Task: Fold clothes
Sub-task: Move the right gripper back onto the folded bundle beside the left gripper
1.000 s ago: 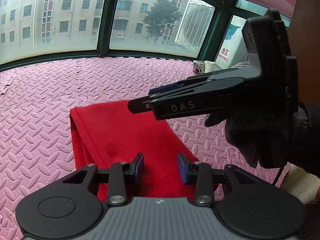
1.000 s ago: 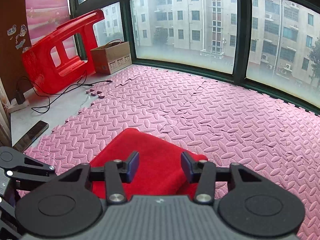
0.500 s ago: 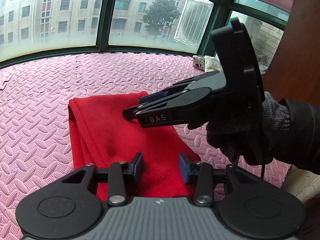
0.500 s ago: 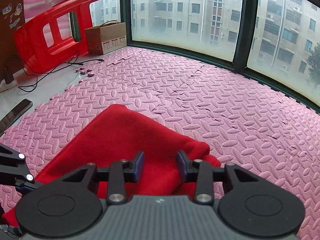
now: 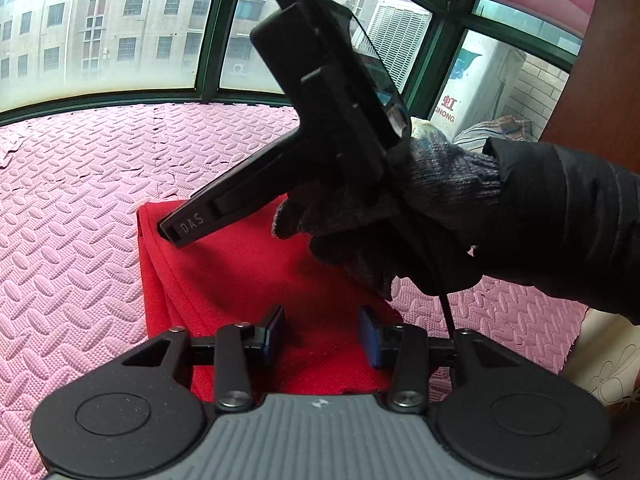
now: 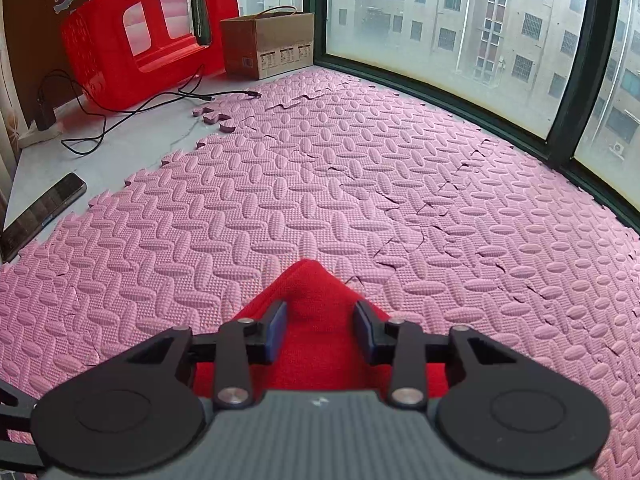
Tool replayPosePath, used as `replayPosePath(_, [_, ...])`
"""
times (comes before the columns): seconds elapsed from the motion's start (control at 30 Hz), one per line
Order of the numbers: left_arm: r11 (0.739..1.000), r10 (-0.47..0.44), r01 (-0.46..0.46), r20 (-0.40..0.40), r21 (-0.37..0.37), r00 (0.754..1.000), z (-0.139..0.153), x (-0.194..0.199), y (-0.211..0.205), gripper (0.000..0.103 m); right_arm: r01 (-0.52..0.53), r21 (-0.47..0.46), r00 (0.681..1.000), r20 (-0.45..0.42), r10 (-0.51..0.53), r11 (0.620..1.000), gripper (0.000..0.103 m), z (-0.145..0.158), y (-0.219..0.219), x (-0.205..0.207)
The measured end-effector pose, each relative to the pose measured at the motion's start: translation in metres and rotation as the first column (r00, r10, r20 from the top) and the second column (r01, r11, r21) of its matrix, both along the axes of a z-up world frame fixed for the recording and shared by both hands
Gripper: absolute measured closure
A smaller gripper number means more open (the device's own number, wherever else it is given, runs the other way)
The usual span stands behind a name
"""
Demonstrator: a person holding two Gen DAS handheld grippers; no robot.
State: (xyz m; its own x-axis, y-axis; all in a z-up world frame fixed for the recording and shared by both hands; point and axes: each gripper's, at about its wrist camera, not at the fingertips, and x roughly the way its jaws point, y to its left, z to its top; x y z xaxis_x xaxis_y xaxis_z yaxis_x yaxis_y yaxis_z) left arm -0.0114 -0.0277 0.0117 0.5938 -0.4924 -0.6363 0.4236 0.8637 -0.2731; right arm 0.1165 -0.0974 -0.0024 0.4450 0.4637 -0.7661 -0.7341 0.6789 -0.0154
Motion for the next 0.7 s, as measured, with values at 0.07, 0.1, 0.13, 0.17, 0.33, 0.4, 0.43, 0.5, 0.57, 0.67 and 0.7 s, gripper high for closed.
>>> replayPosePath(0.07, [1.0, -0.001, 0.001, -0.004, -0.004, 1.0, 0.0, 0.001, 0.001, 0.058, 0.003, 0.01, 1.0, 0.001, -0.003, 1.0, 0.066, 0.003, -0.003, 0.0])
replayPosePath(0.1, [1.0, -0.002, 0.002, -0.004, -0.003, 1.0, 0.0, 0.002, 0.001, 0.058, 0.007, 0.021, 1.0, 0.002, -0.007, 1.0, 0.066, 0.007, -0.007, 0.0])
replayPosePath(0.13, [1.0, -0.003, 0.003, -0.002, -0.002, 1.0, 0.0, 0.001, 0.001, 0.058, 0.011, 0.029, 1.0, 0.004, -0.011, 1.0, 0.066, 0.011, -0.011, -0.001])
replayPosePath(0.17, [1.0, -0.001, 0.001, -0.001, -0.002, 1.0, 0.001, 0.001, 0.001, 0.058, 0.016, 0.026, 1.0, 0.011, -0.016, 1.0, 0.066, 0.015, -0.017, -0.003])
replayPosePath(0.33, [1.0, 0.008, -0.008, -0.001, -0.005, 1.0, 0.003, 0.0, 0.003, 0.055, 0.064, -0.006, 0.998, 0.024, -0.064, 0.998, 0.064, 0.023, -0.046, -0.007])
replayPosePath(0.4, [1.0, 0.014, -0.014, 0.004, 0.001, 1.0, 0.004, -0.002, 0.004, 0.054, 0.093, -0.014, 0.996, 0.019, -0.093, 0.996, 0.064, 0.018, -0.057, -0.005])
replayPosePath(0.43, [1.0, 0.016, -0.016, 0.007, 0.002, 1.0, 0.005, -0.003, 0.004, 0.052, 0.105, 0.005, 0.994, 0.008, -0.105, 0.994, 0.064, 0.016, -0.065, -0.004])
replayPosePath(0.5, [1.0, 0.024, -0.024, 0.013, 0.01, 1.0, 0.007, -0.008, 0.007, 0.049, 0.129, 0.04, 0.991, 0.011, -0.13, 0.991, 0.063, 0.02, -0.07, -0.003])
replayPosePath(0.57, [0.999, 0.034, -0.034, 0.022, 0.021, 0.999, 0.01, -0.012, 0.009, 0.047, 0.142, 0.05, 0.99, 0.009, -0.142, 0.989, 0.058, 0.019, -0.071, 0.001])
replayPosePath(0.67, [0.998, 0.04, -0.041, 0.043, 0.037, 0.998, 0.014, -0.021, 0.012, 0.041, 0.146, 0.034, 0.989, 0.002, -0.146, 0.989, 0.051, 0.013, -0.068, 0.008])
replayPosePath(0.7, [0.998, 0.041, -0.043, 0.048, 0.046, 0.998, 0.014, -0.024, 0.011, 0.038, 0.147, 0.029, 0.989, -0.001, -0.147, 0.989, 0.05, 0.011, -0.068, 0.01])
